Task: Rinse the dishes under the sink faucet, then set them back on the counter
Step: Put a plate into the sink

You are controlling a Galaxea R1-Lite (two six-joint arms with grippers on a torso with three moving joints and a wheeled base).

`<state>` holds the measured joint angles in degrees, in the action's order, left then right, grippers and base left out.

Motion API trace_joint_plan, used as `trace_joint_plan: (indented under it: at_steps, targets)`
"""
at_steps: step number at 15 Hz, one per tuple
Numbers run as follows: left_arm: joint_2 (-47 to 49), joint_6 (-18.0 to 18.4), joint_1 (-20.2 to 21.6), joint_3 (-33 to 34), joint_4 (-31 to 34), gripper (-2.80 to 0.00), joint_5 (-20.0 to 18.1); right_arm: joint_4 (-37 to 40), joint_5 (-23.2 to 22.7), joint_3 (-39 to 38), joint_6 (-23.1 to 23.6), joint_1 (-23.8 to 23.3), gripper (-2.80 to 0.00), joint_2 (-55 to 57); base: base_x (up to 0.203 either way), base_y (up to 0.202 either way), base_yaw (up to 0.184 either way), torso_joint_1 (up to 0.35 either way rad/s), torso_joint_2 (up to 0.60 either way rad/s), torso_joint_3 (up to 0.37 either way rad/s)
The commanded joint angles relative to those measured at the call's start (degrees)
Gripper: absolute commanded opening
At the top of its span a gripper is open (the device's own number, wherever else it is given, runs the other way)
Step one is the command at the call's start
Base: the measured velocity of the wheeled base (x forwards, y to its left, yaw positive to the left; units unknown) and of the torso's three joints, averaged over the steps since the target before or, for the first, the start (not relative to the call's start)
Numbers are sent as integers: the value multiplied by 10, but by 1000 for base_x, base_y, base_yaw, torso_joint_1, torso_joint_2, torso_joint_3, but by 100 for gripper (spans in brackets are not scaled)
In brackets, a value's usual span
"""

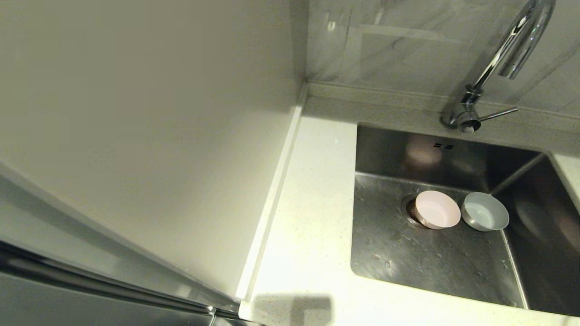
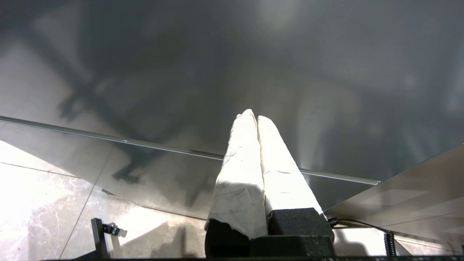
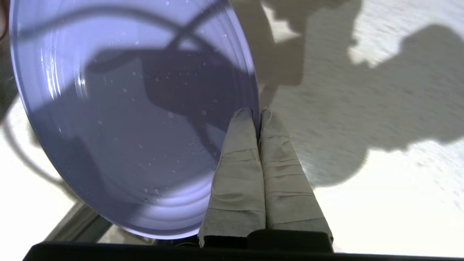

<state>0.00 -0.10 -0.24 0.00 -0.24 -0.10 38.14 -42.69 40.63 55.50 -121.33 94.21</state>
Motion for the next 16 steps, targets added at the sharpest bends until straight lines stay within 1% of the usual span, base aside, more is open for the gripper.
trace_joint_plan:
  at_steps: [1,5,8,9,11,14,16]
  targets:
    - [0,0,1,2,0,-280,0,5,-10,-3,1,38,-280,-34,0,0,0,0,0,0]
    - [0,0,1,2,0,-280,0,5,-26,-2,-4,110,-280,-67,0,0,0,0,0,0]
    - [0,0,0,2,0,-280,0,5,-40,-2,-33,173,-280,-87,0,0,0,0,0,0]
    - [0,0,0,2,0,-280,0,5,-41,-1,-50,197,-280,-90,0,0,0,0,0,0]
    - [0,0,0,2,0,-280,1,4,-43,10,-108,256,-280,-95,0,0,0,0,0,0]
    - [0,0,0,2,0,-280,0,-1,-43,44,-225,351,-280,-101,0,0,0,0,0,0]
    - [0,0,0,2,0,-280,0,-17,-42,59,-285,404,-280,-103,0,0,0,0,0,0]
